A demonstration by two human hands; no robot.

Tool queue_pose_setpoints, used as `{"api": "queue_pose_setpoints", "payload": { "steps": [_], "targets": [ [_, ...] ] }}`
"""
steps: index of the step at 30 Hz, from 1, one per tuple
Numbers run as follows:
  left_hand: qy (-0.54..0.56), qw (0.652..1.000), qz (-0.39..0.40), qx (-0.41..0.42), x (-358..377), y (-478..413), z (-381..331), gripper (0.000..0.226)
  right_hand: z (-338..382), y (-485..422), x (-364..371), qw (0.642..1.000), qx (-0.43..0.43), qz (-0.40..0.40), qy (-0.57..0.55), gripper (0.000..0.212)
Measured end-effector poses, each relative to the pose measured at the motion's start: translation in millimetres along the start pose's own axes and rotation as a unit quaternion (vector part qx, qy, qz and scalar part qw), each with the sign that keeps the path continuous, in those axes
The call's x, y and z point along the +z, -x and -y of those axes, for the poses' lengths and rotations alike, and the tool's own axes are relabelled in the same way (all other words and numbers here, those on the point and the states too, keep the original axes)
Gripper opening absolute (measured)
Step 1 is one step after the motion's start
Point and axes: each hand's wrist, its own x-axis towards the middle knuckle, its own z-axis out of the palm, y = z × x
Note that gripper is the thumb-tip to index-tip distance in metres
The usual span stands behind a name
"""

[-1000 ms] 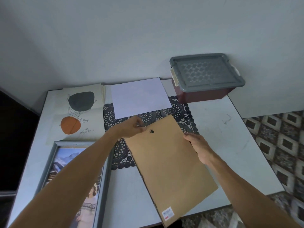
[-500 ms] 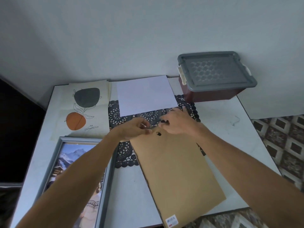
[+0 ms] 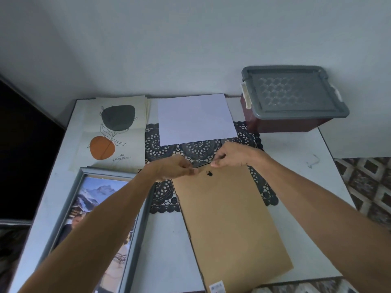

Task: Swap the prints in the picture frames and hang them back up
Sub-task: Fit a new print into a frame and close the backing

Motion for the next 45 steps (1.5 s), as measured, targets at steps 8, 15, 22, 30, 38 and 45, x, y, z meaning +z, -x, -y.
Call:
{"api": "queue_pose_setpoints", "payload": {
  "steps": [8,15,22,30,38,45],
  "targets": [
    [-0.087,0.993,-0.067,0.03,2.4,-1.4,-3.5,0.042,-7.1,5.2,5.3,0.997,-0.012,-0.078,-0.016,0.029],
    [-0.045,0.994,-0.1,0.007,-2.9,-1.0,10.9,0.031,-28.0,22.4,19.5,0.956,0.097,-0.172,-0.218,0.035],
    [-0.289,0.932,-0.219,0.014,5.9,-13.7,-8.2,0.04,-40.9,36.8,31.7,0.908,0.104,-0.136,-0.383,0.013],
    [-0.253,0.955,-0.149,0.037,19.5,-44.2,-53.8,0.05,-27.5,42.9,32.3,0.891,0.128,-0.145,-0.411,0.036],
    [-0.154,0.979,-0.123,0.053,18.4,-44.3,-47.3,0.057,-21.8,38.1,40.2,0.869,0.106,-0.2,-0.441,0.032],
    [-0.144,0.976,-0.159,0.045,17.1,-39.5,-40.2,0.05,-25.1,45.2,40.8,0.884,0.098,-0.191,-0.416,0.046]
  ]
}}
